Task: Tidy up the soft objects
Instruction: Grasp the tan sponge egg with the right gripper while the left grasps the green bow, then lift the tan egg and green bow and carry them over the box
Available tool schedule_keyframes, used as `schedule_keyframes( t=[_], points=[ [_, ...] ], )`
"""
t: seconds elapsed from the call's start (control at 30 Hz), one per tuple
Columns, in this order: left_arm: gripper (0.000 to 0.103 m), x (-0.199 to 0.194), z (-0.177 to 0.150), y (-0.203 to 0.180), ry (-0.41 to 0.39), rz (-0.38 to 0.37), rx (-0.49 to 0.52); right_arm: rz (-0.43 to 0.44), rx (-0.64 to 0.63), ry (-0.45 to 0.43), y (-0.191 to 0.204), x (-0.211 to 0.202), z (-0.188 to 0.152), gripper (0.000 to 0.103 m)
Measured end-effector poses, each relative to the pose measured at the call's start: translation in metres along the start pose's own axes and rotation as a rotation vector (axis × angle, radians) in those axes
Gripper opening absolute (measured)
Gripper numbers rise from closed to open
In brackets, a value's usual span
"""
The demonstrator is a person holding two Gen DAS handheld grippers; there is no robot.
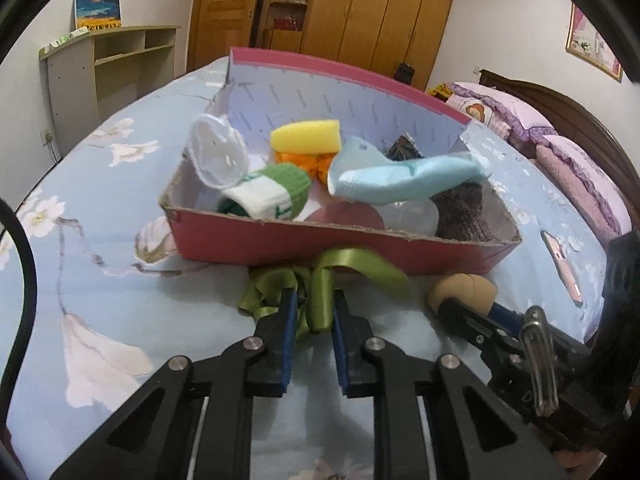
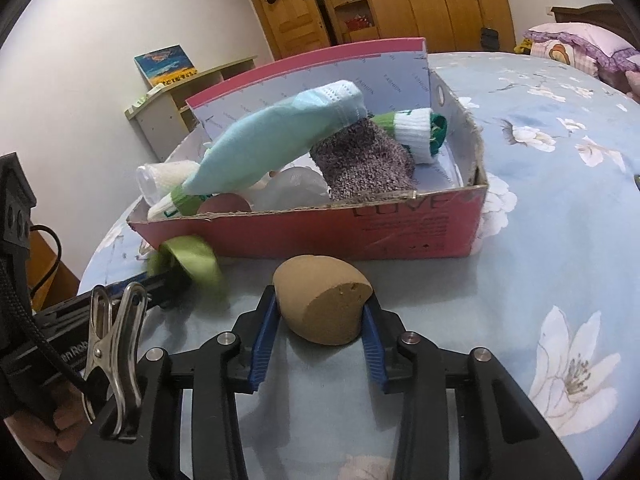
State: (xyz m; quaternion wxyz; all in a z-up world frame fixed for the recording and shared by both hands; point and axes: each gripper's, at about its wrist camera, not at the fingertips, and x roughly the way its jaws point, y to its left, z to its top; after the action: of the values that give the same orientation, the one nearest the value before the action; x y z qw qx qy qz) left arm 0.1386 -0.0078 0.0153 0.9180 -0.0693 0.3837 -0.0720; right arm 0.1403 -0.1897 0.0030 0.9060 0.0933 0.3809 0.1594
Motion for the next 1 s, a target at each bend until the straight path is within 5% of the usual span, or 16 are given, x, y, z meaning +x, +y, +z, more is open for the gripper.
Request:
schedule_keyframes(
  t=[0.8, 1.0],
  points=[
    [0.012, -0.058, -0.012, 0.001, -0.033, -0.005, -0.012, 0.018, -0.007, -0.085, 0.009, -0.067, -0.017, 0.040],
    [0.041, -0.044, -0.014, 0.006, 0.005, 0.015, -0.019, 0.021, -0.009, -0.082, 0.009, -0.067, -0.018, 0.040]
  ],
)
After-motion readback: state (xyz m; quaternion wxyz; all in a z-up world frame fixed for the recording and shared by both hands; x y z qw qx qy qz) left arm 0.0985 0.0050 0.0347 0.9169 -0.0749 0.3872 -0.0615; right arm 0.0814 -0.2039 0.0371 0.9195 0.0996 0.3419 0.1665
